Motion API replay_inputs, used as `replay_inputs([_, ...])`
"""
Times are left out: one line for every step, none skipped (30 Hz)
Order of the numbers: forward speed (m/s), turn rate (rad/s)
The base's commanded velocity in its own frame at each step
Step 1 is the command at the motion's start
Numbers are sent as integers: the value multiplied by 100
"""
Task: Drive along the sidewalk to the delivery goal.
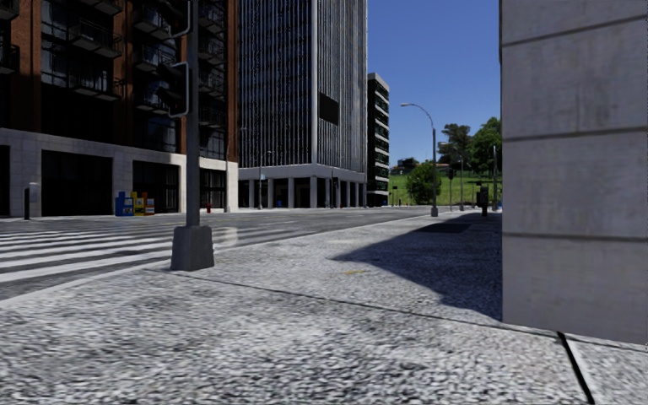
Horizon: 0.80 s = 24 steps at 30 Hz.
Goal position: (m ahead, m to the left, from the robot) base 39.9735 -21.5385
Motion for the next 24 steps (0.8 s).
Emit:
replay_inputs([200,0])
replay_inputs([200,0])
replay_inputs([200,0])
replay_inputs([200,0])
replay_inputs([200,0])
replay_inputs([200,0])
replay_inputs([200,0])
replay_inputs([200,-21])
replay_inputs([200,-31])
replay_inputs([200,-34])
replay_inputs([200,-35])
replay_inputs([200,-35])
replay_inputs([200,-35])
replay_inputs([200,-36])
replay_inputs([200,-36])
replay_inputs([200,-36])
replay_inputs([200,-36])
replay_inputs([200,-36])
replay_inputs([200,-36])
replay_inputs([200,-36])
replay_inputs([200,-32])
replay_inputs([200,-32])
replay_inputs([200,-31])
replay_inputs([200,-30])
